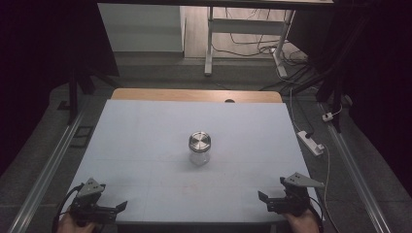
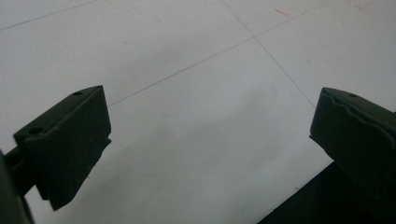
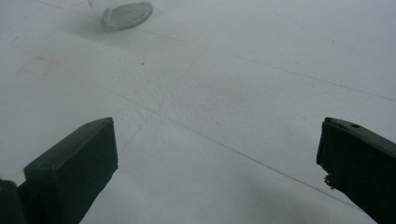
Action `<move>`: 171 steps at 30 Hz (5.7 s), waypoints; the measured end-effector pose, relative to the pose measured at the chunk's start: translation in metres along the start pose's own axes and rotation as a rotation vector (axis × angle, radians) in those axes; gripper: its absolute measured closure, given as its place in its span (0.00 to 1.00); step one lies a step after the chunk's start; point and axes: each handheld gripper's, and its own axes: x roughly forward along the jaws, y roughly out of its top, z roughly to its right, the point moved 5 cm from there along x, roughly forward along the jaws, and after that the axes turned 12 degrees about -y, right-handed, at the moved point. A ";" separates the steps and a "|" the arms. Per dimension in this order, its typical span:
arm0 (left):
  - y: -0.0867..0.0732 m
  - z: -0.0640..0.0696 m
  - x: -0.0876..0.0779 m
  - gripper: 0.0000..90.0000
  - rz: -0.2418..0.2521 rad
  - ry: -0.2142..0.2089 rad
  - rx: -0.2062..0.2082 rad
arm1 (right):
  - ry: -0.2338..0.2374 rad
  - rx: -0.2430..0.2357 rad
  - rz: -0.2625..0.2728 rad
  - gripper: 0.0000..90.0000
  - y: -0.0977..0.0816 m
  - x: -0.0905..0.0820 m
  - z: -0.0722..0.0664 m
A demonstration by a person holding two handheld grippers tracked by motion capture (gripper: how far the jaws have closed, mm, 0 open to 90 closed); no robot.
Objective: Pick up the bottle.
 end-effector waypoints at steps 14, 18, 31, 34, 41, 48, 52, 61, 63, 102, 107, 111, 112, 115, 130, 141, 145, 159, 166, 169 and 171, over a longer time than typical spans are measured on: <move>0.000 0.000 0.000 0.00 -0.001 -0.006 -0.005 | 0.044 -0.030 -0.025 0.00 -0.001 0.002 -0.004; 0.000 -0.001 0.000 0.00 -0.001 -0.006 -0.014 | 0.048 -0.024 -0.027 0.00 -0.001 0.002 -0.003; 0.006 0.003 -0.002 0.00 0.024 -0.029 0.009 | 0.055 -0.028 -0.037 0.00 -0.001 0.003 -0.004; 0.008 0.005 -0.002 0.00 0.028 -0.043 0.025 | 0.055 -0.032 -0.040 0.00 -0.001 0.003 -0.004; 0.013 0.007 0.002 0.00 0.028 -0.070 0.061 | 0.054 -0.037 -0.044 0.00 -0.001 0.004 -0.005; 0.019 0.008 0.006 0.00 0.034 -0.075 0.093 | 0.057 -0.042 -0.045 0.00 -0.001 0.004 -0.005; 0.022 0.008 0.009 0.00 0.040 -0.074 0.101 | 0.056 -0.045 -0.045 0.00 -0.001 0.004 -0.005; 0.034 0.006 0.015 0.00 0.054 -0.095 0.120 | 0.054 -0.051 -0.050 0.00 -0.001 0.004 -0.006; 0.037 0.005 0.017 0.00 0.057 -0.111 0.133 | 0.054 -0.053 -0.052 0.00 -0.001 0.005 -0.006; 0.124 0.011 0.098 0.00 0.029 -0.207 0.250 | 0.043 -0.074 -0.059 0.00 -0.002 0.006 -0.008; 0.136 0.013 0.110 0.00 0.033 -0.243 0.250 | 0.042 -0.073 -0.058 0.00 -0.002 0.006 -0.008; 0.146 0.016 0.121 0.00 0.033 -0.231 0.267 | 0.042 -0.074 -0.058 0.00 -0.002 0.005 -0.008; 0.148 0.017 0.123 0.00 0.033 -0.231 0.274 | 0.042 -0.074 -0.058 0.00 -0.002 0.005 -0.008; 0.155 0.020 0.132 0.00 0.028 -0.233 0.294 | 0.044 -0.074 -0.058 0.00 -0.002 0.005 -0.008; 0.184 0.034 0.172 0.00 0.033 -0.292 0.360 | 0.047 -0.086 -0.054 0.00 -0.002 0.005 -0.009; 0.196 0.044 0.197 0.00 0.016 -0.279 0.392 | 0.049 -0.085 -0.053 0.00 -0.002 0.005 -0.009; 0.198 0.045 0.201 0.01 0.006 -0.288 0.391 | 0.051 -0.085 -0.052 0.00 -0.002 0.005 -0.009; 0.195 0.047 0.204 0.17 0.008 -0.268 0.416 | 0.048 -0.082 -0.048 0.00 -0.002 0.004 -0.008; 0.195 0.048 0.203 0.18 0.010 -0.255 0.396 | 0.047 -0.083 -0.049 0.00 -0.002 0.004 -0.008; 0.194 0.048 0.202 0.18 0.008 -0.250 0.387 | 0.048 -0.084 -0.049 0.00 -0.002 0.004 -0.008; 0.194 0.048 0.201 0.18 0.006 -0.250 0.384 | 0.048 -0.084 -0.048 0.00 -0.002 0.004 -0.008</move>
